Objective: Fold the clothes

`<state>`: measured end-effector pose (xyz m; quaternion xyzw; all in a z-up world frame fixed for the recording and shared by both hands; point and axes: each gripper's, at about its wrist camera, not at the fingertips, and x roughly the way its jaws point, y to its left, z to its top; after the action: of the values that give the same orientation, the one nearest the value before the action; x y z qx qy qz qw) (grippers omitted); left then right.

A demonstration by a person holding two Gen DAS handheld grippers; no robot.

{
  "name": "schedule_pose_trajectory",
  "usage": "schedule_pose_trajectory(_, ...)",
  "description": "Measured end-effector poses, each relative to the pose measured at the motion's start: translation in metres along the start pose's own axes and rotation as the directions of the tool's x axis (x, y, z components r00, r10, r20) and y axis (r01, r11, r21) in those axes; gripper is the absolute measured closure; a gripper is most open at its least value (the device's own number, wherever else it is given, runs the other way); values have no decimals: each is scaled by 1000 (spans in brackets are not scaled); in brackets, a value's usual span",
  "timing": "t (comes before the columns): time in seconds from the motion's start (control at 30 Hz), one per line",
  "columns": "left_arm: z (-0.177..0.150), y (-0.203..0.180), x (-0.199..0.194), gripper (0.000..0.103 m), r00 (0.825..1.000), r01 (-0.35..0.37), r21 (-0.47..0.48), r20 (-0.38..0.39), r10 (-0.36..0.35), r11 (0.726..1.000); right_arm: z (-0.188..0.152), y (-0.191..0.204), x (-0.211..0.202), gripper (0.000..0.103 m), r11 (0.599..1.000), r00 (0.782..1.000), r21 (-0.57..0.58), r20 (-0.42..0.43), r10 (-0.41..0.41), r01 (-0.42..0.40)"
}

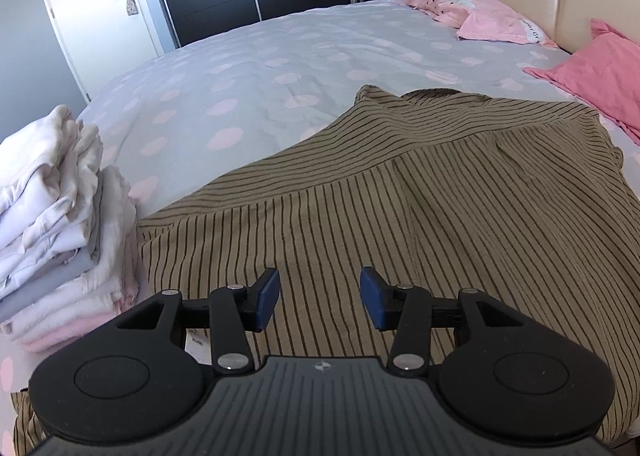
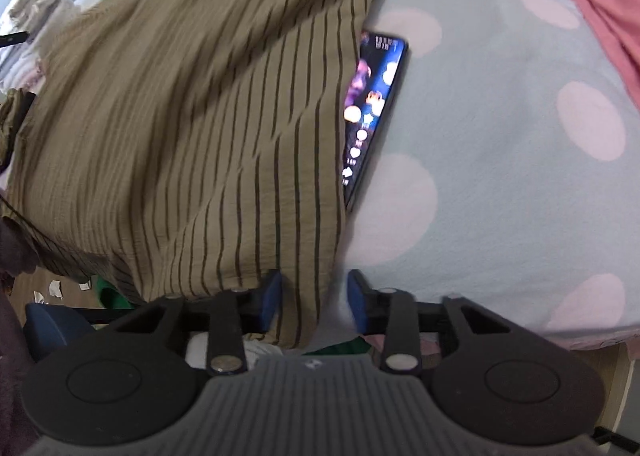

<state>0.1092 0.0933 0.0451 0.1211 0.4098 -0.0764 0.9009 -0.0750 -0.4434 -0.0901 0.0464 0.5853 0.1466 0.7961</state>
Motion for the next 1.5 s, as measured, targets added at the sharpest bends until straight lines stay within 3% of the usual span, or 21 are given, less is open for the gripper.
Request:
schedule_pose_trajectory(0.03,-1,0,0,61,1000,-2,0,-3,2,1000,0,0,3,102,1000,1000,4,-10,3,-3)
schedule_pose_trajectory(0.27,-2,1,0,61,1000,-4,-1,-9,4,1000,-1,8,-33,103,998,999,62,-12,34,-33)
schedule_pose_trajectory(0.43,-2,-3,1,61,1000,8,23,-9,-8,1000,-10,8,-57,103,994,996,92,-66,-54,60)
schedule_pose_trajectory(0.57,-3,-5,0,61,1000,18,34,-9,-18,999,-13,0,-37,103,986,988,132,-131,-83,101)
schedule_pose_trajectory(0.73,-11,-4,-8,56,999,40,46,-17,-39,998,-12,2,-17,96,974,956,108,-242,-167,198)
schedule_pose_trajectory(0.83,-22,-3,-13,56,998,49,56,-49,-46,997,4,13,-33,92,971,965,91,-163,-206,223)
schedule_pose_trajectory(0.87,-26,-2,-15,56,996,55,52,-66,-51,997,11,17,-39,87,971,969,87,-125,-212,223)
schedule_pose_trajectory(0.97,-40,0,-22,56,988,72,16,-135,-69,997,34,38,-56,74,980,983,74,-15,-182,183)
schedule_pose_trajectory(1.1,-66,0,-34,56,974,100,-57,-201,-109,993,61,75,-66,71,991,987,0,90,-134,134)
schedule_pose_trajectory(1.27,-105,-3,-41,56,950,104,-156,-277,-144,982,84,116,-62,64,991,990,-117,131,-52,68)
schedule_pose_trajectory(1.4,-141,2,-45,56,930,89,-298,-317,-187,950,89,134,-57,60,988,989,-153,149,-3,27)
schedule_pose_trajectory(1.5,-165,3,-54,56,926,87,-438,-296,-235,895,93,147,-49,60,985,990,-173,141,19,5)
